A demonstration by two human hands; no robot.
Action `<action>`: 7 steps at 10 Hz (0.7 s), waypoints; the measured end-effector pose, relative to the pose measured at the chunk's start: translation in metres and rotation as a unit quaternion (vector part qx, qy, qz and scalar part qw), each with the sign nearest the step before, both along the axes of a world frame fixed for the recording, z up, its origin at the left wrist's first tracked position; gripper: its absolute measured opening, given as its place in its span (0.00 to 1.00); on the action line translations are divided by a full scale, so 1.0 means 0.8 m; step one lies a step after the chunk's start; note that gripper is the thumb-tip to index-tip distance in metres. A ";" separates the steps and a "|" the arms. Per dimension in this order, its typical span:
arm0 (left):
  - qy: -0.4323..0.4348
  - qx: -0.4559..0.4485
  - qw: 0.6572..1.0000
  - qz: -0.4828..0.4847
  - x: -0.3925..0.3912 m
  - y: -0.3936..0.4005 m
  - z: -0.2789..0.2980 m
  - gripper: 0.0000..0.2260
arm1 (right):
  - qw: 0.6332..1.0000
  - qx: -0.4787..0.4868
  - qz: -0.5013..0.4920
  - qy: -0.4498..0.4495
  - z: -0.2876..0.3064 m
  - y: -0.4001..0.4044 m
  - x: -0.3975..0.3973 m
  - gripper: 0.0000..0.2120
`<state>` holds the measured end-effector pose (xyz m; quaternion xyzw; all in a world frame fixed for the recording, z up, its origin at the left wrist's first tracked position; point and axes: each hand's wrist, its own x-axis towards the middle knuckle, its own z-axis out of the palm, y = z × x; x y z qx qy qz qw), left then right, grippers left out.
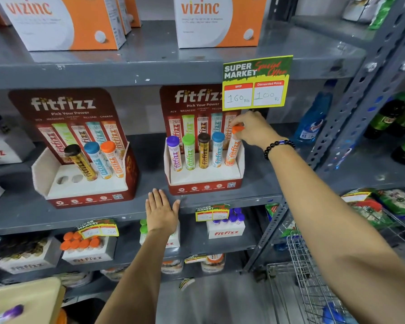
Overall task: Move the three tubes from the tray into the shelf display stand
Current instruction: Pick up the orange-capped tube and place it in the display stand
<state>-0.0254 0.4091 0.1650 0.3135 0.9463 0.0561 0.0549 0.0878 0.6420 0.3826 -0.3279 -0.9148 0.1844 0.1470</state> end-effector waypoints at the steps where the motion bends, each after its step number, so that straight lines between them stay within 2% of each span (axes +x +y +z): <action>1: -0.003 0.002 1.000 0.002 0.000 0.000 -0.001 0.31 | 1.000 0.009 0.014 -0.025 -0.006 -0.001 -0.007 0.16; 5: -0.018 -0.004 1.000 0.000 -0.001 0.000 0.000 0.31 | 0.999 -0.042 -0.003 -0.016 -0.032 -0.001 -0.014 0.23; 6: -0.031 0.002 0.999 -0.011 -0.004 -0.003 0.005 0.32 | 0.999 -0.005 -0.004 0.052 -0.031 -0.021 -0.015 0.23; 7: -0.043 0.044 0.997 -0.043 -0.008 -0.021 0.008 0.30 | 0.975 0.144 0.032 0.164 -0.032 -0.063 -0.035 0.19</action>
